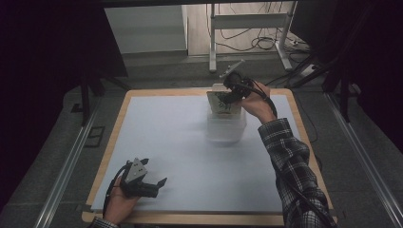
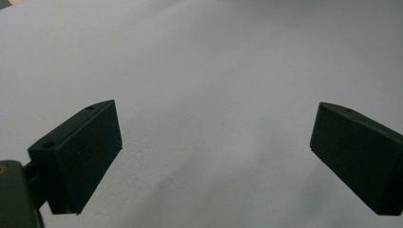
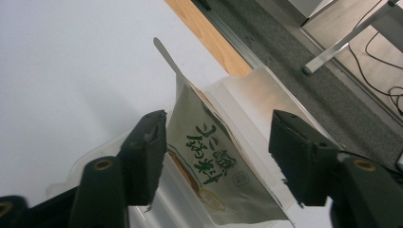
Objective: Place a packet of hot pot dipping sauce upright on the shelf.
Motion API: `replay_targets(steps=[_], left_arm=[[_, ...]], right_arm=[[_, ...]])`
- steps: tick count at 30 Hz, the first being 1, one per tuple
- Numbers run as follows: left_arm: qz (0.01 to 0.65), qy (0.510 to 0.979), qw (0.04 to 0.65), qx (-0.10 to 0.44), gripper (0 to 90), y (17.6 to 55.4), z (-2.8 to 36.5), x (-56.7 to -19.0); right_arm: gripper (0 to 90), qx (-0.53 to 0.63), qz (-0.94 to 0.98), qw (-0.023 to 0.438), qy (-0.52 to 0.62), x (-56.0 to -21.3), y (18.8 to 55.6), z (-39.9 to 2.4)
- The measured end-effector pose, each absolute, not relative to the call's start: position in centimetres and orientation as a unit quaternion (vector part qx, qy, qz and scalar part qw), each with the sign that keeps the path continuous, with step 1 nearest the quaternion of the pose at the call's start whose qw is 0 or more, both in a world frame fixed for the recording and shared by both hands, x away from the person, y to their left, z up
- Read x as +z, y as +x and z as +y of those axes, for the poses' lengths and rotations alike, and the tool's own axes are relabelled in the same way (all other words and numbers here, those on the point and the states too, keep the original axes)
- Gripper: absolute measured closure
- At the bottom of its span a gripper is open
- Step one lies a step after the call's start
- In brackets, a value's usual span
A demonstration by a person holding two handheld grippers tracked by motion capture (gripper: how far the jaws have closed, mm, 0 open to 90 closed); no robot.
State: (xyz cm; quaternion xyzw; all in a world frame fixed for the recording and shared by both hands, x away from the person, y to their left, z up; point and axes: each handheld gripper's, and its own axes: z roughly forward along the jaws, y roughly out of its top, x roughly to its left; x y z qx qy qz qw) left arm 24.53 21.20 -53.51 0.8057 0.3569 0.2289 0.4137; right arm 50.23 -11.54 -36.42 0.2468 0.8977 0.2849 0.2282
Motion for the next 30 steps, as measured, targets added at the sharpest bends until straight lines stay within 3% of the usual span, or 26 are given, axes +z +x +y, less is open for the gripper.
replay_targets(steps=[10,30], left_arm=[[0.357,0.806,0.413,0.229,3.1,24.6,21.2,-53.5],[0.354,0.807,0.415,0.228,3.1,24.8,21.0,-53.5]], right_arm=[[21.1,0.303,0.892,0.222,0.253,-36.8,49.6,-12.5],[7.4,0.354,0.864,0.214,0.288,-36.5,48.1,-16.1]])
